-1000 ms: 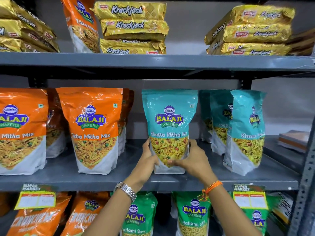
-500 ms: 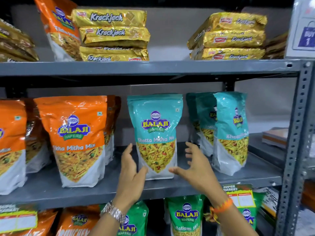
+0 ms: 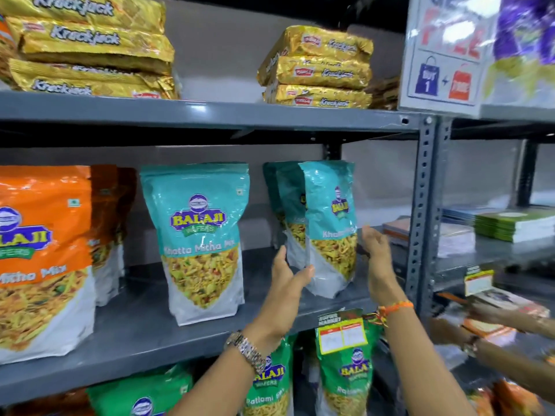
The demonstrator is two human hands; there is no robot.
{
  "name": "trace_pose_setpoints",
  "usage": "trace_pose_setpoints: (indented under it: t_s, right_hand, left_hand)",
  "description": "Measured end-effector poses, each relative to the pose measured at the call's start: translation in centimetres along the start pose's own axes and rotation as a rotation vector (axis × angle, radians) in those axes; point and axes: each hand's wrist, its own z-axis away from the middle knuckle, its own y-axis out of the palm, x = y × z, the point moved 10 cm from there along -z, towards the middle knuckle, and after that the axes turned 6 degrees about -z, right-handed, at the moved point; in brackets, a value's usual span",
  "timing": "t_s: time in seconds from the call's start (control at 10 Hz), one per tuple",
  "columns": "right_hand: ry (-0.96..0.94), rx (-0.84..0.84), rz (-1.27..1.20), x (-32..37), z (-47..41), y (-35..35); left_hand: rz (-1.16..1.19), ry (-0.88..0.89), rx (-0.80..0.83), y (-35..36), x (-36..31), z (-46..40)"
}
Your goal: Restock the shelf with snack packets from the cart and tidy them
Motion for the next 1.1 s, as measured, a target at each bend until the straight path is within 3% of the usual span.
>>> trace_pose_setpoints:
  t_s: [0.1,0.3,0.8,1.0,1.1]
  right_hand:
    - [0.054,0.146,0.005,-0.8,-0.4,1.5]
    - [0.126,0.272,0.014,-0.6,1.1,3.0]
    - [0.106,0.124,0.072,0.0,2.6,1.3]
    - [0.065,0.076,0.052,0.3,2.9,1.2]
    - [0.006,-0.009,0.026,1.2,3.0,0.6]
  left_hand:
    - [0.065,-0.035,0.097,4.0,-0.1,-2.1]
    - [0.114,-0.069,0.105,4.7,1.0,-4.1]
    - [0.106,-0.077,0.121,3.6,0.7,-5.4]
    - [0.046,-0.068,0.168,3.5,0.8,-4.6]
    - [-0.096,-0.005,0.124,1.1,0.3,-3.0]
